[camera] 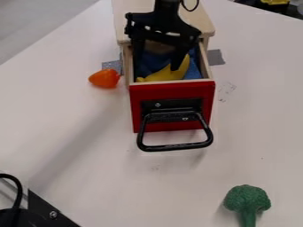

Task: Move the yellow object to the left side of the table

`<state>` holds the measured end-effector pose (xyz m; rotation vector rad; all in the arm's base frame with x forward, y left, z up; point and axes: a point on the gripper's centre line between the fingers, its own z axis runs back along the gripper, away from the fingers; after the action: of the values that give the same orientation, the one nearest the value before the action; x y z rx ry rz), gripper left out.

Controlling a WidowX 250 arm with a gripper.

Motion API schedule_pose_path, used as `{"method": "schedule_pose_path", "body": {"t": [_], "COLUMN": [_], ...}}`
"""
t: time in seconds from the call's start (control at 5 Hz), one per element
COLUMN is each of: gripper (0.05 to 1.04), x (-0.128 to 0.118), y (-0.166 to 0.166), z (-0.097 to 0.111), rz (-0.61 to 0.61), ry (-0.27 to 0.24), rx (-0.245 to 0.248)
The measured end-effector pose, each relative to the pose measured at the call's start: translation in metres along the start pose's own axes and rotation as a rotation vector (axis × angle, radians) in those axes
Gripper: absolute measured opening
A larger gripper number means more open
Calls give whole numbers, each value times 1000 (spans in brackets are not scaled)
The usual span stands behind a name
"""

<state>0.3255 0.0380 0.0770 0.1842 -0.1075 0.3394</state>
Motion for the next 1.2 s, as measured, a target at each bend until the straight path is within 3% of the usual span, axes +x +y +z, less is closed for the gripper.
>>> {"method": "schedule_pose_path", "body": {"t": [0.2, 0.4, 0.8, 1.2], "gripper": [987, 987, 987, 987], "x": [-4, -12, -38, -23], "y": [-2, -1, 0, 0], "z": [-5, 3, 33, 10], "rz": [-15, -23, -53, -44], "ry": [-11, -14, -42, -4], "rx": [-6, -31, -91, -72]}}
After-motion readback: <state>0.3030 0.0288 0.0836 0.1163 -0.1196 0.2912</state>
